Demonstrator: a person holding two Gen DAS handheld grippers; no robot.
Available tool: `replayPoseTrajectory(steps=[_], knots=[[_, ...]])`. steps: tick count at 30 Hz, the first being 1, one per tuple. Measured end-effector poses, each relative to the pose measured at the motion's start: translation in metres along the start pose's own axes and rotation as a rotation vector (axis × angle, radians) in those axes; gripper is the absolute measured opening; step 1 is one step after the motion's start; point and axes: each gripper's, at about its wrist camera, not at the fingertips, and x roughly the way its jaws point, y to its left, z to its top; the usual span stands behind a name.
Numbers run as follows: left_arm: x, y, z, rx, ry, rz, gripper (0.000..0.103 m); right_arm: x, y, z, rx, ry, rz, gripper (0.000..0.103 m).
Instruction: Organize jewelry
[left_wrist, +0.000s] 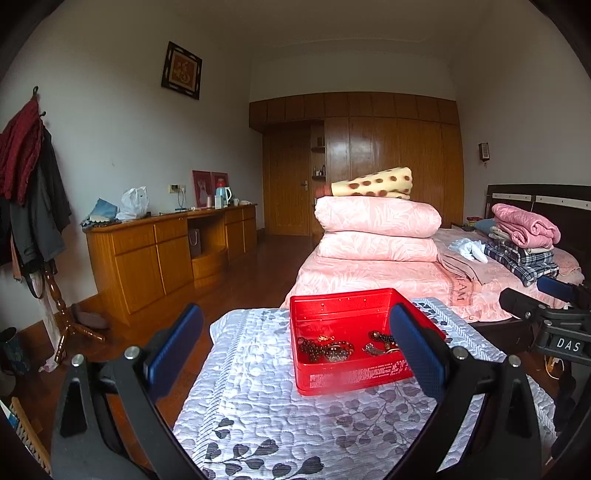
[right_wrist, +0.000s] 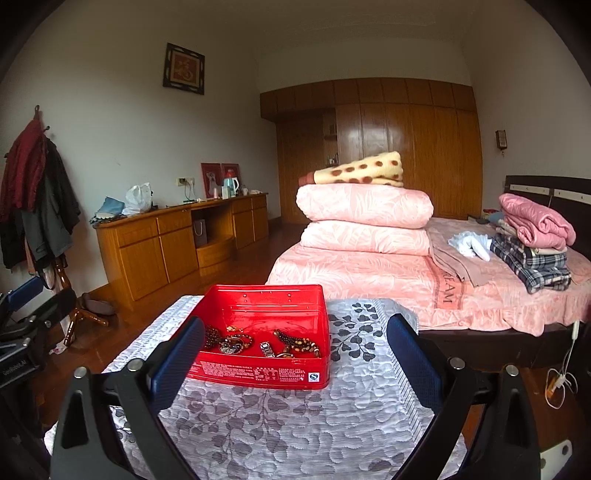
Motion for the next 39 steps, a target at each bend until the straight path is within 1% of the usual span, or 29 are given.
replayPoseTrajectory(steps=[5,17,26,39], knots=[[-0.011,-0.001,0.000,0.015,-0.018,0.003,0.098,-0.012,0.003,-0.002,-0.009,-0.022,0.016,0.097],[-0.024,0.002,-0.003,0.003,-0.039,0.000,0.098,-0.029,0.011,-0.003,-0.017,-0.061,0.045,0.097],[-0.029,0.001,-0.002,0.008,-0.051,-0.003,0.098,-0.031,0.011,-0.004,-0.016,-0.074,0.043,0.097],[-0.025,-0.001,-0.002,0.005,-0.044,-0.010,0.098,-0.030,0.011,-0.004,-0.019,-0.077,0.038,0.097]])
